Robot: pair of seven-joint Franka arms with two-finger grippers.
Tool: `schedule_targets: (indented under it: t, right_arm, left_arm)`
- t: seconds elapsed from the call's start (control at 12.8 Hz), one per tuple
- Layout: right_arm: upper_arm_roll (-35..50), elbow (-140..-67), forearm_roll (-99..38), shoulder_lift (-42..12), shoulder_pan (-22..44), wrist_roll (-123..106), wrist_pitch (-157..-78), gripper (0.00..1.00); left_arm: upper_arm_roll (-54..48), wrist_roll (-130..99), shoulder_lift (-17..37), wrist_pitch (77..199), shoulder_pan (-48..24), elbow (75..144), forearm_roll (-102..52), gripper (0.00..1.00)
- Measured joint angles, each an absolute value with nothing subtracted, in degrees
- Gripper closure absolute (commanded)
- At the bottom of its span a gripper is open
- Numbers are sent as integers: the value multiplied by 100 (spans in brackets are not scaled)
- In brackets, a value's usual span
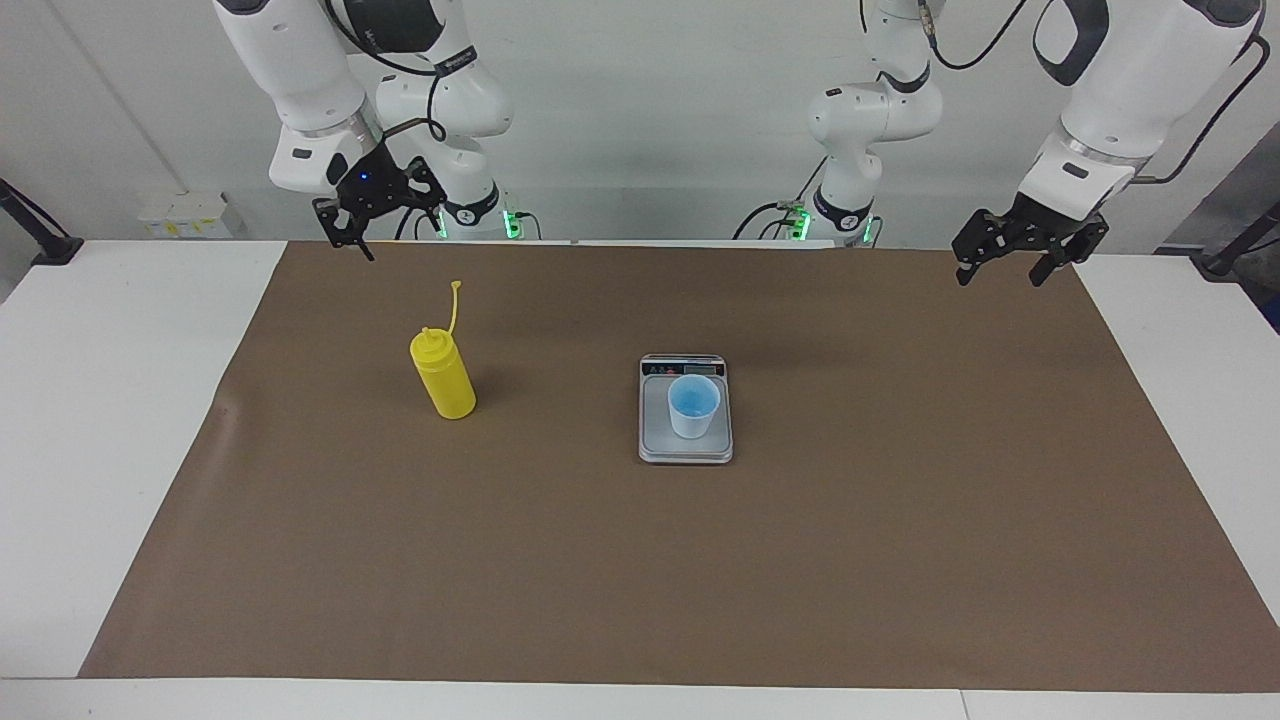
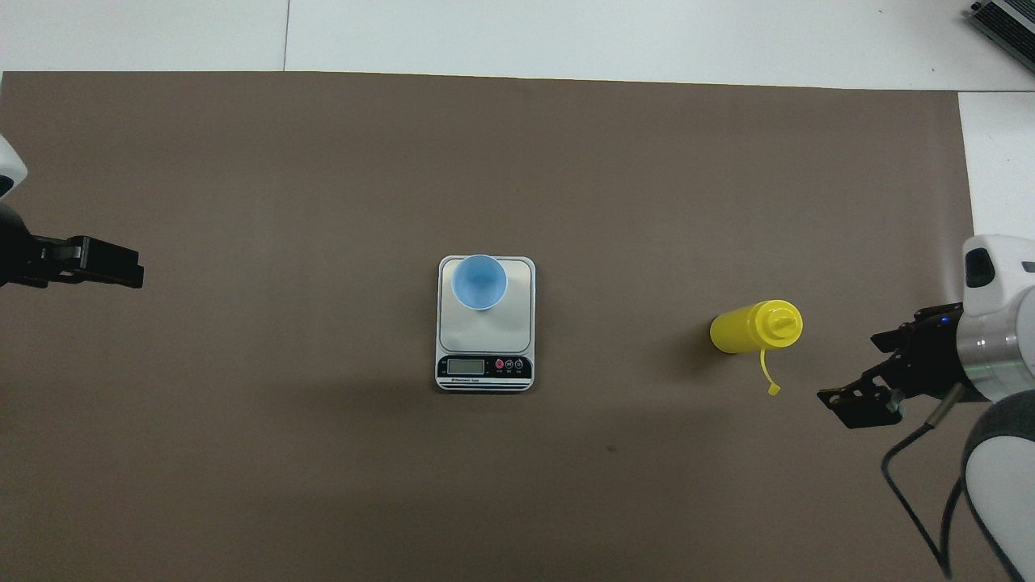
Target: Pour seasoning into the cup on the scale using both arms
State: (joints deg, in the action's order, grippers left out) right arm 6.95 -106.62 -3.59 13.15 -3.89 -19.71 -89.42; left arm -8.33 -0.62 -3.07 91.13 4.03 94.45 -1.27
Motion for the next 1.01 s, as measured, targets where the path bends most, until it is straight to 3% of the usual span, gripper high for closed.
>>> schedule_targets:
  t: [0.31, 1.01]
  right_arm:
    - [696, -10092, -264, 880, -361, -1050, -9101, 0]
    - [699, -10378, -24, 724, -256, 1012, -10281, 0]
  left_arm:
    - [-833, -62, -307, 9113, 403, 9445, -127, 0]
    - [-833, -62, -307, 9113, 403, 9445, -127, 0]
